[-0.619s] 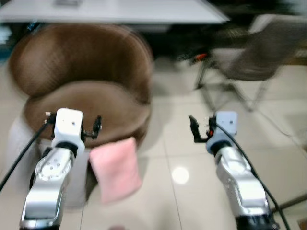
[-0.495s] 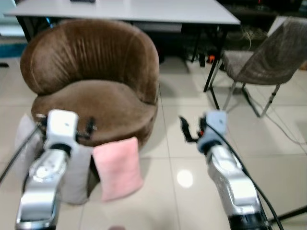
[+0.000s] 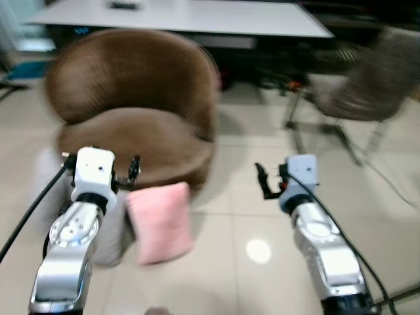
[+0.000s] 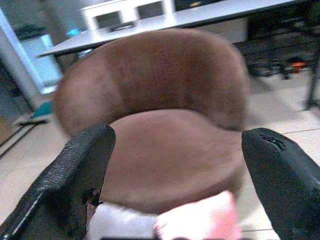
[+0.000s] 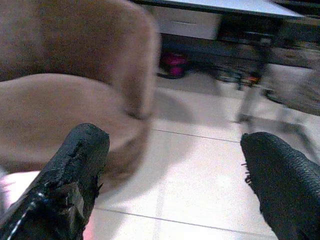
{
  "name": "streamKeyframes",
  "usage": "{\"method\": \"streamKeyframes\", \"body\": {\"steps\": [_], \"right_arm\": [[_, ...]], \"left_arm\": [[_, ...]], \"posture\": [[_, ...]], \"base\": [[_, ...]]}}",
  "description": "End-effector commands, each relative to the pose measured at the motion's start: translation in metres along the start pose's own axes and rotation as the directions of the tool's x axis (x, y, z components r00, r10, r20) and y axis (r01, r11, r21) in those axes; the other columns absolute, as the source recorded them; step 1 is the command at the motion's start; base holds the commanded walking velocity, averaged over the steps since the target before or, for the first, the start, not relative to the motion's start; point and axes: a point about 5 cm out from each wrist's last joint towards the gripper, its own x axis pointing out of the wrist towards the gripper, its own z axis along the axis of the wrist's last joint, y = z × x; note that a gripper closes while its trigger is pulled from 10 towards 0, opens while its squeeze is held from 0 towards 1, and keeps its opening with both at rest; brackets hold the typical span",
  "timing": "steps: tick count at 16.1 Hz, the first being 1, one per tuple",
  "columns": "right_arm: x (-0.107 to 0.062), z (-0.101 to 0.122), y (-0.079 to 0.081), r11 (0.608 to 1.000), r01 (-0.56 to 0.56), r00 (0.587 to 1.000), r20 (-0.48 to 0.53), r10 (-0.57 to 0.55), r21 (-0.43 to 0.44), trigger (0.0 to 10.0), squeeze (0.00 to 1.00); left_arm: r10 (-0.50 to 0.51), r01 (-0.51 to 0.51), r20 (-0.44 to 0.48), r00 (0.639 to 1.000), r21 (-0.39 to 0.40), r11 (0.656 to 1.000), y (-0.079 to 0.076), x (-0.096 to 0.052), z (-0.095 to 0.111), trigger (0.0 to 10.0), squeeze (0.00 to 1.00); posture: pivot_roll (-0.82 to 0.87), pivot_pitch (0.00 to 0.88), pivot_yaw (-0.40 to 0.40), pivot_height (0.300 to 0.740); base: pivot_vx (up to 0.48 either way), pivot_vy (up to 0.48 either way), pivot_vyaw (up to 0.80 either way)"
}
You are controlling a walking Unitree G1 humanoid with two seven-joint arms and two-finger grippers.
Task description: Move the pillow to the sofa from floor
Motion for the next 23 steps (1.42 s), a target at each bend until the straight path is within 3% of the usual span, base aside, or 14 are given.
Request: {"method": "streamKeyframes", "body": {"steps": [1, 3, 4, 5, 6, 7, 16, 21, 23], "right_arm": [[0.002, 0.008, -0.002, 1.000, 0.014, 0.999, 0.036, -0.013, -0.019, 10.0, 1.00], [0.002, 0.010, -0.003, 0.999, 0.033, 0.998, 0.048, -0.032, -0.015, 10.0, 0.99], [0.002, 0.010, -0.004, 0.999, 0.046, 0.998, 0.053, -0.045, -0.005, 10.0, 0.81], [0.003, 0.010, -0.005, 0.998, 0.060, 0.997, 0.051, -0.059, -0.019, 10.0, 0.51], [0.003, 0.010, -0.005, 0.998, 0.063, 0.997, 0.050, -0.061, -0.021, 10.0, 0.51], [0.003, 0.010, -0.005, 0.997, 0.067, 0.996, 0.054, -0.065, -0.026, 10.0, 0.00], [0.003, 0.015, -0.024, 0.984, 0.172, 0.982, 0.084, -0.169, -0.039, 10.0, 0.00], [0.004, 0.015, -0.020, 0.989, 0.137, 0.988, 0.079, -0.133, -0.047, 10.0, 0.00], [0.004, 0.015, -0.016, 0.992, 0.117, 0.990, 0.082, -0.113, -0.052, 10.0, 0.00]], "left_arm": [[0.010, -0.010, 0.012, 1.000, 0.012, 1.000, 0.002, 0.000, 0.003, 10.0, 1.00], [0.022, -0.023, 0.019, 1.000, 0.016, 1.000, 0.004, -0.001, 0.003, 10.0, 1.00], [0.026, -0.026, 0.023, 0.999, 0.024, 0.999, 0.005, -0.001, 0.002, 10.0, 1.00], [0.030, -0.031, 0.020, 0.999, 0.029, 0.999, 0.008, -0.001, 0.001, 10.0, 1.00], [0.031, -0.032, 0.019, 0.999, 0.029, 0.999, 0.008, -0.001, 0.001, 10.0, 1.00], [0.033, -0.034, 0.019, 0.999, 0.032, 0.999, 0.009, -0.002, 0.001, 10.0, 1.00], [0.030, -0.031, 0.020, 0.999, 0.034, 0.999, 0.010, -0.003, 0.000, 10.0, 1.00], [0.024, -0.025, 0.025, 0.999, 0.032, 0.999, 0.008, -0.003, 0.000, 10.0, 1.00], [0.024, -0.025, 0.026, 0.999, 0.032, 0.999, 0.008, -0.004, 0.000, 10.0, 1.00]], "posture": [[0.04, 0.000, -0.027, 0.740], [0.04, 0.000, -0.030, 0.740], [0.04, 0.000, -0.031, 0.740], [0.04, 0.000, -0.032, 0.740], [0.04, 0.000, -0.032, 0.740], [0.04, 0.000, -0.034, 0.740], [0.04, 0.000, -0.041, 0.740], [0.04, 0.000, -0.043, 0.740], [0.04, 0.000, -0.043, 0.740]], "base": [[0.304, 0.000, 0.80], [0.319, 0.000, 0.00], [0.319, 0.000, 0.00], [0.322, 0.000, 0.00], [0.322, 0.000, 0.00], [0.322, 0.000, 0.00], [0.363, 0.000, 0.09], [0.389, 0.000, 0.80], [0.392, 0.000, 0.00]]}}
